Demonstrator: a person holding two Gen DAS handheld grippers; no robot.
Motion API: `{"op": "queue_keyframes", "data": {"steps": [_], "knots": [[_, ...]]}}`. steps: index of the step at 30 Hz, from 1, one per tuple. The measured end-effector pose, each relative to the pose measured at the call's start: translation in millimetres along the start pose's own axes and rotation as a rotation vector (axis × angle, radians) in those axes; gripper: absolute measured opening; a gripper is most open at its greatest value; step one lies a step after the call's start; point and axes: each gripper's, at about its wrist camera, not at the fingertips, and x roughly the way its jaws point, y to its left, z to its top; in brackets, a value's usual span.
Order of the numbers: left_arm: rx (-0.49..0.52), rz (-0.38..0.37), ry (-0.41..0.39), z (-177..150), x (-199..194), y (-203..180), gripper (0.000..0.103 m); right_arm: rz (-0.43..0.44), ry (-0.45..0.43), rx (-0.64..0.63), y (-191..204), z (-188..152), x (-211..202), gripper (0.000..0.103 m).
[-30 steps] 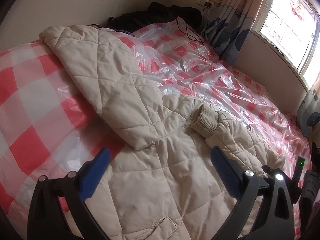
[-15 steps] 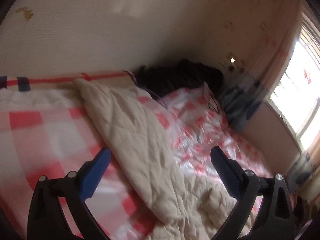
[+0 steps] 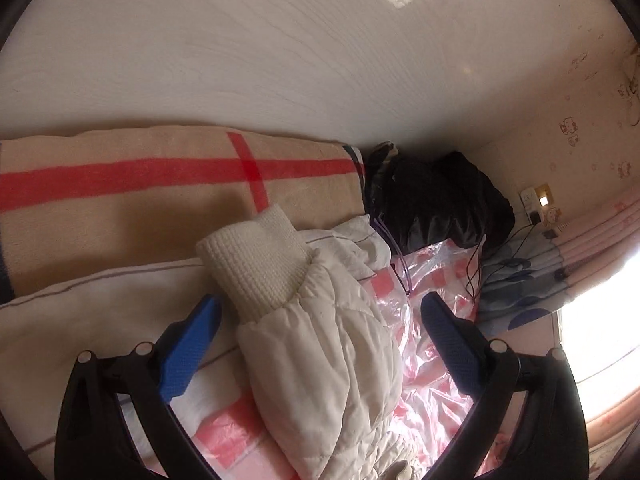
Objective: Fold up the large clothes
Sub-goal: 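Grasp the other ribbed sleeve cuff with the left tool, then lay the held sleeve across the jacket body and open the left tool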
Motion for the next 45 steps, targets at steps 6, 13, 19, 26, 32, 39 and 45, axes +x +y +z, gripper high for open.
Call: {"op": "queue_keyframes", "data": {"steps": [6,13,19,26,32,39,45], "knots": [[0.059,0.071,0.033,0.4,13.2,-0.5,0.022,0.016,0.014,-0.006,3.6,-1.9,3.7,0.096],[0.101,0.003,-0.043,-8.7,-6.6,-15.6,0.018,0.038,-0.010,-0.018,10.7,-1.1,-2.0,0.096],[0.239,-0.155,-0.080,-38.6,-44.2,-91.1,0.016,0.045,-0.048,-0.031,18.2,6.1,-15.6,0.096],[0.459,-0.392,0.006,-136.4,-71.8,-222.8,0.016,0.089,-0.106,0.027,9.2,16.0,-37.3,0.096],[0.625,-0.559,0.169,-269.1,-59.7,-314.1,0.015,0.124,-0.209,0.110,-9.6,28.4,-72.1,0.096],[0.787,-0.605,0.444,-455.1,0.5,-341.7,0.015,0.180,-0.337,0.280,-53.8,41.5,-113.1,0.096],[0.950,-0.520,0.652,-592.5,50.5,-307.3,0.014,0.229,-0.407,0.360,-78.2,46.8,-135.0,0.096]]}}
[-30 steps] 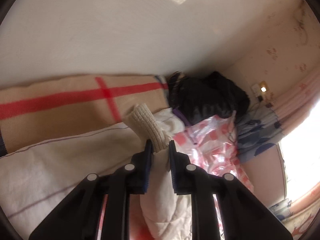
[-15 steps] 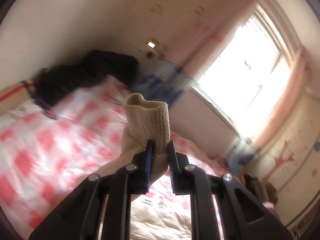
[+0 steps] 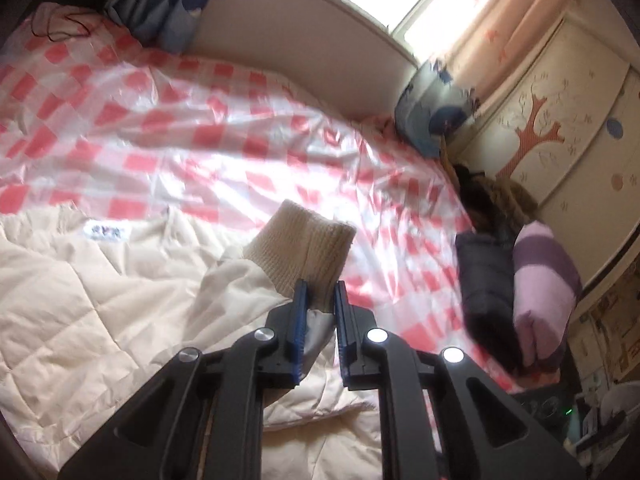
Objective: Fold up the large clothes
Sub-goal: 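Lay the held sleeve across the jacket body and open the left tool, then grasp the ribbed cuff with the right tool and tuck it onto the jacket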
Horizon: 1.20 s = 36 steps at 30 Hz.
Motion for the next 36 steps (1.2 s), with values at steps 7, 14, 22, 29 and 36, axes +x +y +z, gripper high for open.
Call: {"op": "queue_keyframes", "data": {"steps": [7,14,22,29,36], "knots": [[0.086,0.054,0.268,-47.3,49.5,0.7,0.035,0.072,0.010,0.144,-30.5,6.0,-2.7,0.096],[0.129,0.125,0.187,-46.6,-28.1,6.0,0.082,0.101,0.071,0.191,-48.9,12.1,18.5,0.096],[-0.032,0.254,-0.085,-80.6,-153.8,76.1,0.092,-0.176,0.116,-0.126,-26.0,18.2,67.4,0.095],[-0.086,0.443,-0.220,-52.6,-183.6,147.1,0.092,-0.217,0.111,-0.280,-22.8,24.9,103.5,0.013],[-0.210,0.456,-0.210,-56.5,-175.9,193.2,0.092,-0.194,-0.072,-0.395,10.9,39.2,64.7,0.012]]}}
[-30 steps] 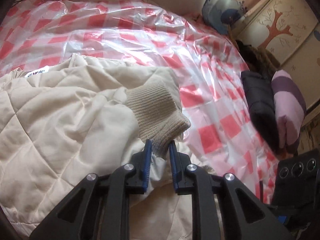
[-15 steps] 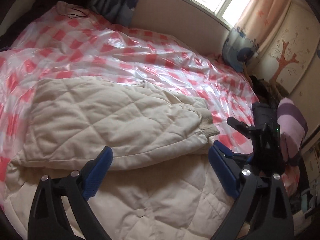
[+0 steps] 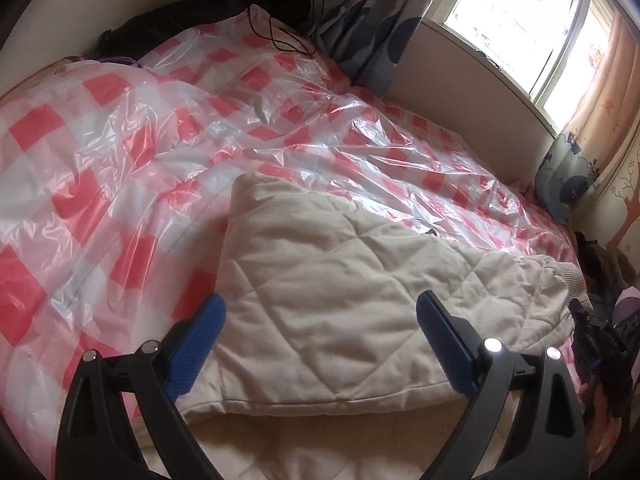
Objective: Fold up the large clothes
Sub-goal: 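Grasp the ribbed cuff with the right tool and tuck it onto the jacket, then grasp the jacket hem edge with both tools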
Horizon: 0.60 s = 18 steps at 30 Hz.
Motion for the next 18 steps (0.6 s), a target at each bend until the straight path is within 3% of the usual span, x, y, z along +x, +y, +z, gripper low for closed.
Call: {"op": "queue_keyframes", "data": {"steps": [2,5,7,8,10,11,12,13,16,18], "knots": [[0.034,0.047,0.032,-5.4,12.1,-2.0,0.092,-0.063,0.062,0.036,-22.4,-6.6,11.2,0.012],[0.108,0.154,0.161,-24.5,49.0,0.2,0.093,-0.140,0.223,0.162,-69.6,-30.0,39.3,0.016],[0.116,0.174,0.171,-33.5,56.5,4.2,0.093,-0.127,0.201,0.256,-83.7,-28.9,31.2,0.025],[0.118,0.188,0.157,-32.4,53.2,2.9,0.093,-0.163,0.167,0.239,-79.2,-22.7,22.2,0.026],[0.139,0.206,0.090,-26.4,37.2,-4.4,0.093,-0.243,0.028,0.148,-60.1,-8.7,-5.0,0.035],[0.153,0.213,0.033,-23.1,26.6,-9.0,0.093,-0.248,-0.041,0.083,-44.5,-2.3,-16.3,0.040],[0.158,0.216,-0.012,-20.3,17.9,-12.4,0.093,-0.236,-0.092,-0.003,-24.3,2.7,-22.6,0.051],[0.157,0.209,-0.038,-17.9,12.8,-15.1,0.094,-0.223,-0.110,-0.097,-2.7,4.8,-22.0,0.058],[0.148,0.186,-0.017,-15.6,21.0,-15.9,0.096,-0.180,0.008,-0.331,47.0,1.5,20.6,0.061],[0.148,0.213,0.047,-21.7,39.5,-10.3,0.096,-0.238,0.155,-0.410,52.8,-8.1,66.5,0.061]]}}
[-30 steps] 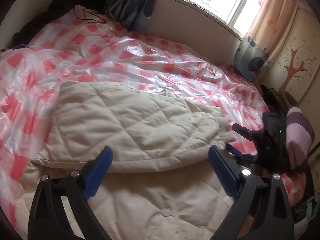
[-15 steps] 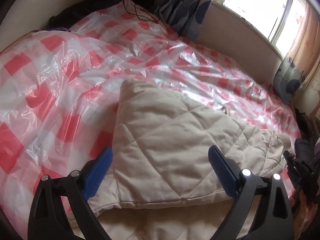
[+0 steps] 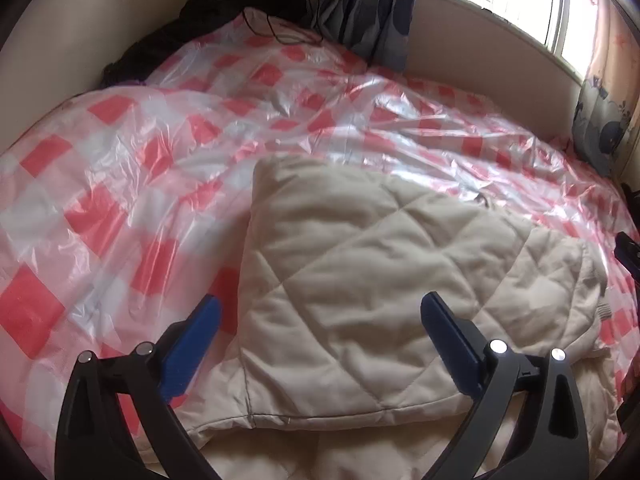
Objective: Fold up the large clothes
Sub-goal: 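Grasp the jacket hem edge with both tools, then lift the hem with both tools and fold it over toward the collar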
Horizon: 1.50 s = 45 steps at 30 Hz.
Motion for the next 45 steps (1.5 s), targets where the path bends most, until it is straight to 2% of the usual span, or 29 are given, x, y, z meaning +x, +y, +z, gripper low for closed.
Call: {"op": "queue_keyframes", "data": {"steps": [2,3,4,7,9,11,13,15,18,21,22,25,27,31,36,39,41,42,44,45], "knots": [[-0.009,-0.001,0.090,-9.8,26.4,5.1,0.096,-0.083,0.174,0.012,-14.3,-12.0,52.4,0.059],[-0.041,-0.040,0.101,-14.8,33.1,9.6,0.097,-0.072,0.220,0.057,-29.5,-21.7,72.0,0.057],[-0.063,-0.066,0.110,-16.5,36.8,12.7,0.097,-0.053,0.232,0.081,-41.5,-29.8,82.1,0.055],[-0.059,-0.050,0.125,-12.2,30.8,12.5,0.097,-0.043,0.254,0.106,-44.2,-27.8,75.4,0.052],[-0.059,-0.075,0.124,-5.9,11.8,16.5,0.097,0.044,0.250,0.136,-45.9,-22.9,47.3,0.054],[-0.051,-0.097,0.066,-3.1,-23.6,25.0,0.097,0.168,0.246,0.182,-55.8,-26.8,1.2,0.062],[-0.044,-0.086,0.037,-2.0,-56.4,35.8,0.097,0.213,0.256,0.209,-68.9,-41.8,-53.7,0.082],[-0.024,-0.102,0.043,-10.1,-88.7,51.2,0.097,0.251,0.317,0.223,-80.2,-70.0,-104.2,0.084],[0.017,-0.088,0.059,-43.6,-136.7,81.5,0.097,0.283,0.425,0.259,-96.3,-125.2,-168.9,0.084],[0.043,-0.078,0.132,-89.8,-170.3,116.0,0.097,0.304,0.518,0.357,-112.0,-177.8,-212.1,0.084],[0.030,-0.079,0.163,-106.6,-178.4,129.2,0.097,0.294,0.539,0.367,-113.0,-192.4,-222.4,0.084],[-0.043,-0.096,0.242,-150.9,-196.5,163.9,0.097,0.395,0.555,0.410,-109.1,-220.6,-246.9,0.084],[-0.118,-0.137,0.265,-174.7,-208.7,183.0,0.097,0.430,0.566,0.423,-106.2,-233.2,-257.1,0.084],[-0.243,-0.286,0.309,-207.4,-218.5,201.8,0.097,0.492,0.601,0.433,-97.9,-248.8,-264.0,0.084],[-0.286,-0.398,0.357,-224.9,-209.2,197.1,0.097,0.601,0.618,0.470,-90.2,-258.8,-264.7,0.084],[-0.339,-0.524,0.388,-227.6,-199.6,189.4,0.097,0.649,0.623,0.503,-87.1,-262.1,-256.8,0.084],[-0.335,-0.543,0.371,-228.3,-202.1,182.0,0.097,0.667,0.631,0.515,-83.4,-264.9,-253.0,0.084],[-0.321,-0.546,0.363,-228.7,-204.6,177.6,0.097,0.673,0.620,0.505,-82.6,-265.2,-253.8,0.084],[-0.304,-0.539,0.360,-229.4,-206.9,172.1,0.086,0.683,0.590,0.497,-81.6,-265.0,-257.1,0.071],[-0.308,-0.543,0.380,-231.0,-204.4,170.4,0.067,0.692,0.577,0.507,-82.7,-265.9,-258.7,0.052]]}}
